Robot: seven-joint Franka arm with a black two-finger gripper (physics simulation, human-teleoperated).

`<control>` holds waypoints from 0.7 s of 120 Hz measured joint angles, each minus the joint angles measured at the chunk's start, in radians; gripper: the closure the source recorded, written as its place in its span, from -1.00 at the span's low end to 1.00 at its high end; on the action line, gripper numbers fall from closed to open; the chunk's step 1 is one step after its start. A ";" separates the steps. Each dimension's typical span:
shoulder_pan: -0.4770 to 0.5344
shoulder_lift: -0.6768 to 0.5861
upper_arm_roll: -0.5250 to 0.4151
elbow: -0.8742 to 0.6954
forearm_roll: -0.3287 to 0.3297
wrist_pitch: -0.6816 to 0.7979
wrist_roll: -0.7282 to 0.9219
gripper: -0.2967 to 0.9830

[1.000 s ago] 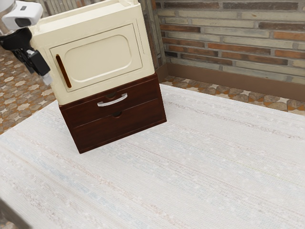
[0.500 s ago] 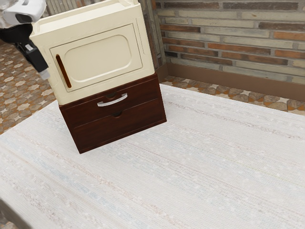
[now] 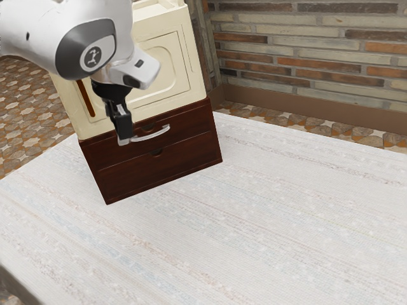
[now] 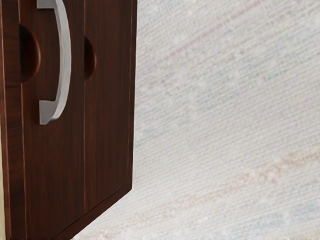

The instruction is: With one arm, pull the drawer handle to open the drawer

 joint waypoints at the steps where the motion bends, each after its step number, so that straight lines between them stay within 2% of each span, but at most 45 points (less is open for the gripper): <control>1: 0.003 0.001 0.000 -0.001 0.001 0.002 0.000 -0.53; 14: 0.034 0.019 0.002 -0.012 0.014 0.025 -0.001 -0.54; 44: -0.019 0.017 0.003 -0.078 0.068 0.099 -0.003 -0.53; 84: 0.040 0.064 0.004 -0.097 0.072 0.188 -0.006 -0.54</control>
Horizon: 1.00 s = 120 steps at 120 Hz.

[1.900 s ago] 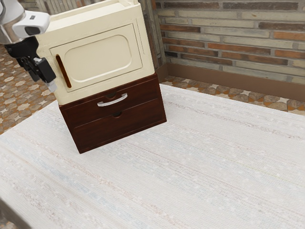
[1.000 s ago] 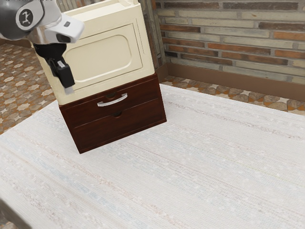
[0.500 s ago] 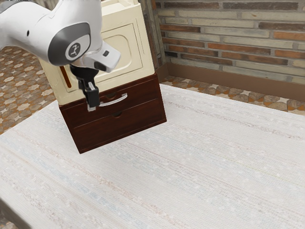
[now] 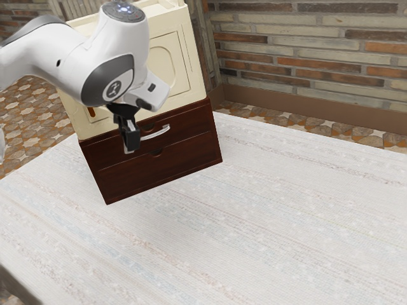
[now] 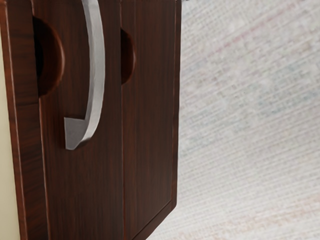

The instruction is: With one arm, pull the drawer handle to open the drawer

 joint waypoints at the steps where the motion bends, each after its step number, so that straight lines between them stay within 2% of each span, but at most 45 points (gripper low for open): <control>1: 0.000 0.002 0.000 0.000 0.000 0.001 0.000 -0.54; 96: 0.067 0.128 -0.020 0.020 -0.068 0.122 0.004 -0.54; 120: 0.182 0.154 -0.138 0.037 -0.069 0.137 0.005 -0.54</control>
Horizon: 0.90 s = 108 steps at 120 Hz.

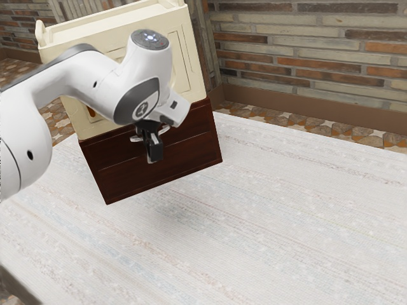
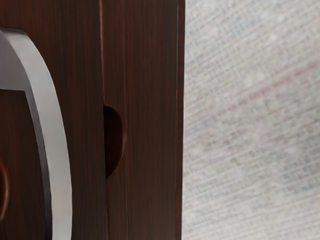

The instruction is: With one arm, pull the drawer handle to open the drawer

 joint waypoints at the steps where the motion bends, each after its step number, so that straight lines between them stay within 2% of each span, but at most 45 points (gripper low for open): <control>1: 0.002 0.001 -0.003 0.000 0.000 0.001 0.000 -0.54; 55: 0.072 0.074 -0.095 0.067 0.009 0.023 0.002 -0.54; 65: 0.080 0.079 -0.102 0.066 0.009 0.024 0.002 -0.60; 69: 0.077 0.081 -0.105 0.066 0.009 0.025 0.002 -0.55; 108: 0.055 0.048 -0.111 0.023 0.010 0.024 0.002 -0.55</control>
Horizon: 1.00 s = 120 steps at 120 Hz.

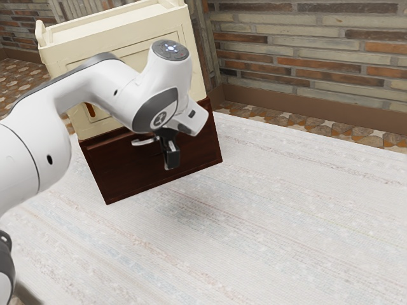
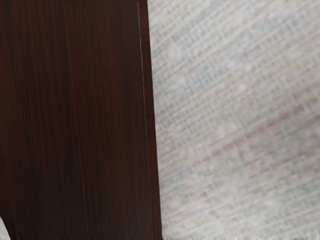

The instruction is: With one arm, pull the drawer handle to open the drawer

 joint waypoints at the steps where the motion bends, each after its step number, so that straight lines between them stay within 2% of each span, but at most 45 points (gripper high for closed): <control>1: -0.001 -0.002 0.000 -0.003 0.000 0.000 0.000 -0.55; 50: -0.071 -0.104 0.004 -0.129 0.003 0.000 0.000 -0.57; 106: -0.159 -0.241 0.012 -0.255 -0.007 -0.003 0.005 -0.46; 120: -0.181 -0.279 0.013 -0.302 -0.010 -0.006 0.007 -0.53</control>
